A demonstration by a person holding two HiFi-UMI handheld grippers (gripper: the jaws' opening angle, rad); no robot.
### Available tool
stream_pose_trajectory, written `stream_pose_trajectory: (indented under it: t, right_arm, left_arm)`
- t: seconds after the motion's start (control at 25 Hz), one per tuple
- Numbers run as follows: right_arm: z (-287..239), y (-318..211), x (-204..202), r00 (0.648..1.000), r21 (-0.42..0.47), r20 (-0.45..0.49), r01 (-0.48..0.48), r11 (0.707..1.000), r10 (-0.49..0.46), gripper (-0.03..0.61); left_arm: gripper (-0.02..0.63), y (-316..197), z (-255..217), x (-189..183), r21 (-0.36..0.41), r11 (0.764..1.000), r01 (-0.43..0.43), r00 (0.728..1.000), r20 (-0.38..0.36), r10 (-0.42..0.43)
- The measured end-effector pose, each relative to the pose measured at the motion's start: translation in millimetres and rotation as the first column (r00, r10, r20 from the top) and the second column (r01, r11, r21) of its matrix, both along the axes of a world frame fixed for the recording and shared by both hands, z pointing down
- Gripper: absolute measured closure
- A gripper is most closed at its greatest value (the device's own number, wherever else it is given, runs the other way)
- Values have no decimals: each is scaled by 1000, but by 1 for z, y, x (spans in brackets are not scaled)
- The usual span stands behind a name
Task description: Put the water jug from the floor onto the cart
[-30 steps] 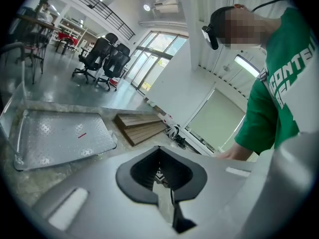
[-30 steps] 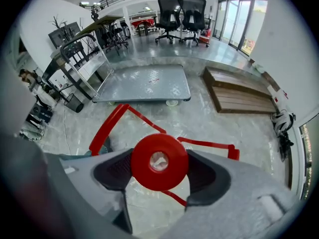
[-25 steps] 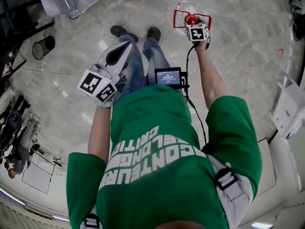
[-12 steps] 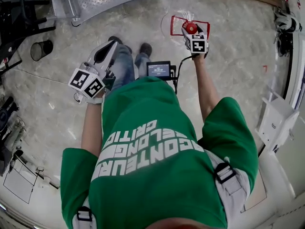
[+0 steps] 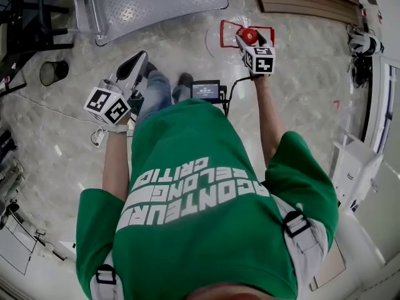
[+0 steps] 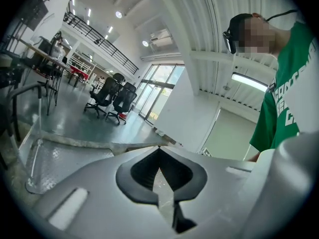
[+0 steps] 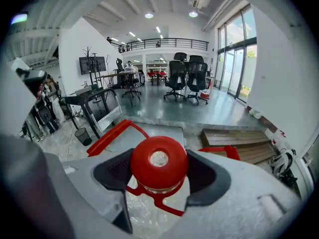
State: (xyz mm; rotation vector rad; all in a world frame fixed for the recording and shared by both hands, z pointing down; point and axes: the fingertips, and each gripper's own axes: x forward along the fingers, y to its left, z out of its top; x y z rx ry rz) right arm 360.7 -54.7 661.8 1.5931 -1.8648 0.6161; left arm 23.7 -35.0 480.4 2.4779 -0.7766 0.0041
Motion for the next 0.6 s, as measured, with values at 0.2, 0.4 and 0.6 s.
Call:
stream_pose_trajectory:
  t: [0.2,0.4,0.6]
  right_arm:
    - [-43,-30,-11,1000,72,10,20,997,-21,281]
    - [-79,-70,-26,998,133,-7,57,989,-56,281]
    - [-104,-108,-45,996,163,-25,85,983,-82,281]
  left_arm:
    - [600,-21,-8,-33,29,998,58,998,1,-58]
    - [600,-43,-12,-49,53,996,71,997,-10,-71]
    - [600,-66,-13,-65,59,996,73,997,-26,-71]
